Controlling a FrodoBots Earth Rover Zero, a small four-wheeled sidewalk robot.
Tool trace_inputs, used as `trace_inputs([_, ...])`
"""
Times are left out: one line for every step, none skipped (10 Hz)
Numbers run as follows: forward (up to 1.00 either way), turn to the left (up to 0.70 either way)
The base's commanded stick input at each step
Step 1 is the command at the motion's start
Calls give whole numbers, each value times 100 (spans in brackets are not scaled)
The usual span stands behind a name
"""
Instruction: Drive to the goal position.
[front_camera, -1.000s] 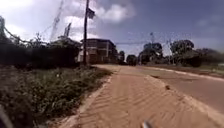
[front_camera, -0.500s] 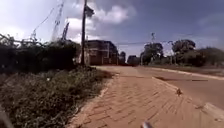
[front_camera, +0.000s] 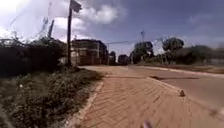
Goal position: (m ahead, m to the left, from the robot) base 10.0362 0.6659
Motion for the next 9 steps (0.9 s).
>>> trace_inputs([100,0])
trace_inputs([100,0])
trace_inputs([100,0])
trace_inputs([100,0])
trace_inputs([100,0])
trace_inputs([100,0])
trace_inputs([100,0])
trace_inputs([100,0])
trace_inputs([100,0])
